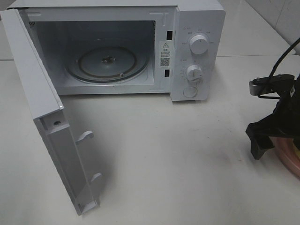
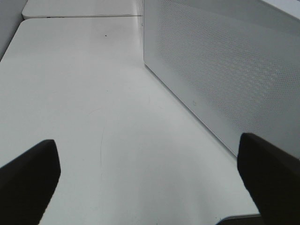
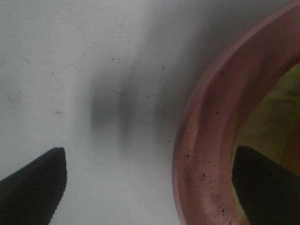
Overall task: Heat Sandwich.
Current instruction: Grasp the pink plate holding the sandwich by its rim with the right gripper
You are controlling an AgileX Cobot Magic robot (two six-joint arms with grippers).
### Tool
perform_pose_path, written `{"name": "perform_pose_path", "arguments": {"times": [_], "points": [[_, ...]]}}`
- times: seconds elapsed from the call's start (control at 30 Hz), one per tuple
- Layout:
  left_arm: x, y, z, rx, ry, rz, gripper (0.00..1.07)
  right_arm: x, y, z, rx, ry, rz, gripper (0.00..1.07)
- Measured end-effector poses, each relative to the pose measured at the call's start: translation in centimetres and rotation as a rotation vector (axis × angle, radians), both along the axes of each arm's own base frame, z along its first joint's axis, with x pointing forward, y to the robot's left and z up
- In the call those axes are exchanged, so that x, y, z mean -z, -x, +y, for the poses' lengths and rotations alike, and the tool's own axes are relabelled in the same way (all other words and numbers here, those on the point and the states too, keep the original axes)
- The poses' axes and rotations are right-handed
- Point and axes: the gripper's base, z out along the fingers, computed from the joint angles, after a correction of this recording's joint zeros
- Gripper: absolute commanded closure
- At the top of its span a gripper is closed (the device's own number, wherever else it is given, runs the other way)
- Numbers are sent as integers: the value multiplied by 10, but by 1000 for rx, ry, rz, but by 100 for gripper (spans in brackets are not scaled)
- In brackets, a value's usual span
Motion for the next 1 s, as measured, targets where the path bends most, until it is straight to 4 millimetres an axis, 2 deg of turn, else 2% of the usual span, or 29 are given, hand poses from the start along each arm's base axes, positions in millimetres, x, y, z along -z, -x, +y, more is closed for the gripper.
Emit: {"name": "perform_pose_path", "arguments": {"times": [0.33,0.57,0.77,0.9,0.93,1.0], "points": [[0,0,0,0,0,0,10,15,-5,-12,55,9,20,20],[0,0,0,0,0,0,10,28,-7,-12,63,5,51,22],[0,0,0,0,0,0,10,29,-8,-12,64,2,44,27],[0,0,0,0,0,0,10,29,-8,-12,67,3,39,42],[0,0,0,0,0,0,10,29,-8,-12,67,3,39,42],[0,0,0,0,0,0,10,29,-8,-12,67,8,37,55]]}}
